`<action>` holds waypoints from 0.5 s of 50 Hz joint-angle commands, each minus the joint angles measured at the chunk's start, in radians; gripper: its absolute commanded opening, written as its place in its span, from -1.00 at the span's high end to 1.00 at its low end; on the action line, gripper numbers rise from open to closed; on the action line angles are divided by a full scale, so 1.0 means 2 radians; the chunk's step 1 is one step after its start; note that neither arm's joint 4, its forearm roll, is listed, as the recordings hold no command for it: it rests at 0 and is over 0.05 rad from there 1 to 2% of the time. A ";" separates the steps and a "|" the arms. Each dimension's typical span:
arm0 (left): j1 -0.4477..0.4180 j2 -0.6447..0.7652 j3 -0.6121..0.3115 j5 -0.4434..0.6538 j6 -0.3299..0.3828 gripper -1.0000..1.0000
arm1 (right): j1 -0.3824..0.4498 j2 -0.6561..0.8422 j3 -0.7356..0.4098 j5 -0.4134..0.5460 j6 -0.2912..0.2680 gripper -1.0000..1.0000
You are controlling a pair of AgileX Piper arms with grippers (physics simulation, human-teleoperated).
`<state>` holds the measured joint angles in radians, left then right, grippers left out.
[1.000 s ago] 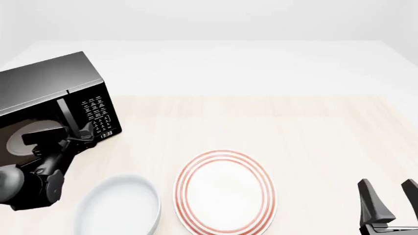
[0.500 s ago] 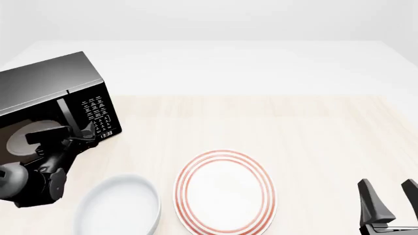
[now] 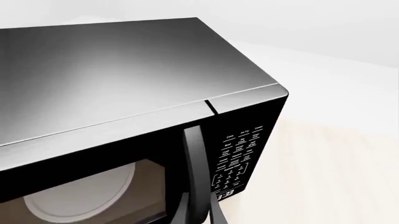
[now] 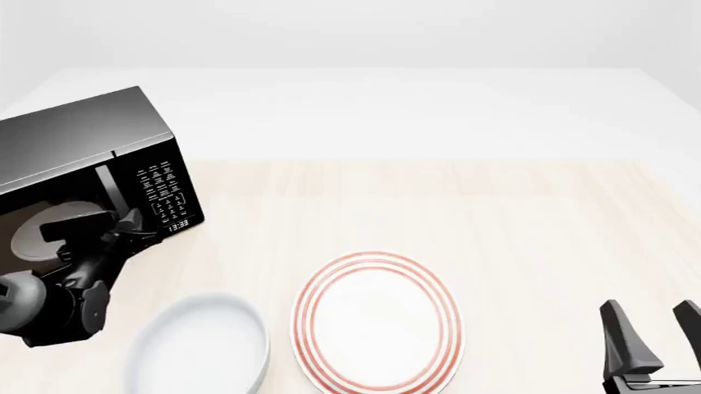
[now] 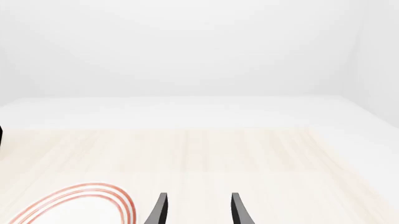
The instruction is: Open the microwave.
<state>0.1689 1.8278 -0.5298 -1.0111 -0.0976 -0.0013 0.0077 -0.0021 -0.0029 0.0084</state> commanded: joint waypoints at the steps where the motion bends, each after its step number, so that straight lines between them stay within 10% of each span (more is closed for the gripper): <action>1: -0.002 0.004 -0.002 0.002 -0.001 1.00 | 0.000 0.000 0.000 0.000 0.000 -1.00; 25: -0.018 -0.046 0.030 -0.005 0.001 1.00 | 0.000 0.000 0.000 0.000 0.000 -1.00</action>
<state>0.1586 1.7958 -0.4920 -1.0050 -0.0954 -0.0013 0.0077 -0.0021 -0.0029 0.0084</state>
